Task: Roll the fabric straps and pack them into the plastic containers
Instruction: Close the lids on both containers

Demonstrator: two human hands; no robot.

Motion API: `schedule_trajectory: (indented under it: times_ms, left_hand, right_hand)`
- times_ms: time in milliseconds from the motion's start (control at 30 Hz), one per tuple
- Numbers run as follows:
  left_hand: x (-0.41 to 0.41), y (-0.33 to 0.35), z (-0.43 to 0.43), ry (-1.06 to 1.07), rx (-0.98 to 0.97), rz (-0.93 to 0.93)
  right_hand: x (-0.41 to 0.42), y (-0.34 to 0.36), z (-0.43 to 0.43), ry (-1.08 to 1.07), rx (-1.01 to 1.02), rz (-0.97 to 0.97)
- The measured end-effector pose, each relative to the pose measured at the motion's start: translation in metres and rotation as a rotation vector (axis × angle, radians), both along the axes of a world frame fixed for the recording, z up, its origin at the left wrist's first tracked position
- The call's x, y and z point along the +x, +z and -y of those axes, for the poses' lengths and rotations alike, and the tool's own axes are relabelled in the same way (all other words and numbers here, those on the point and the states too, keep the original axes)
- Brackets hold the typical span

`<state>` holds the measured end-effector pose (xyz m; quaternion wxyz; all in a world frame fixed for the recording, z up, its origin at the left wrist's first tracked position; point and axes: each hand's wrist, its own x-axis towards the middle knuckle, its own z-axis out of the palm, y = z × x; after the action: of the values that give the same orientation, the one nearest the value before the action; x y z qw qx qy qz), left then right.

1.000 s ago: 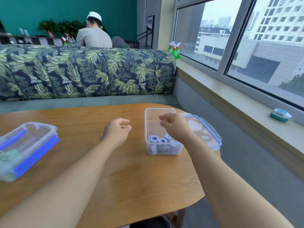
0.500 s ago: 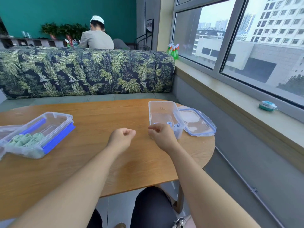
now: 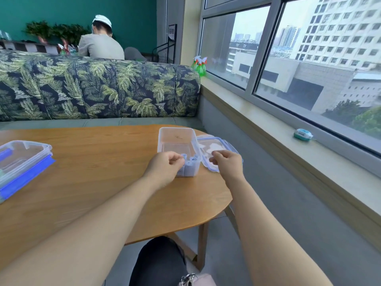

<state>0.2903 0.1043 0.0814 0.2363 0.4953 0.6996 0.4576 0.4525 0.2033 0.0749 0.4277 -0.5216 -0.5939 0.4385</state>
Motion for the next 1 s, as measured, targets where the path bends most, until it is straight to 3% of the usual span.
schedule_trajectory:
  times_ms: [367, 567, 700, 900, 1000]
  left_hand:
    - [0.018, -0.009, -0.045, 0.028, 0.002, -0.069]
    - [0.03, -0.011, -0.068, -0.014, -0.021, -0.111]
    - [0.038, -0.01, -0.081, -0.045, -0.039, -0.137]
    - [0.039, -0.002, -0.094, -0.057, -0.045, -0.165]
    - [0.039, 0.0, -0.096, -0.068, -0.039, -0.161]
  right_hand:
    - [0.028, -0.043, -0.076, -0.206, -0.124, 0.103]
    - [0.025, -0.071, -0.107, -0.378, -0.094, 0.469]
    - [0.026, -0.081, -0.119, -0.464, -0.122, 0.602]
    - [0.033, -0.09, -0.134, -0.478, -0.325, 0.593]
    - [0.037, -0.089, -0.141, -0.448, -0.409, 0.501]
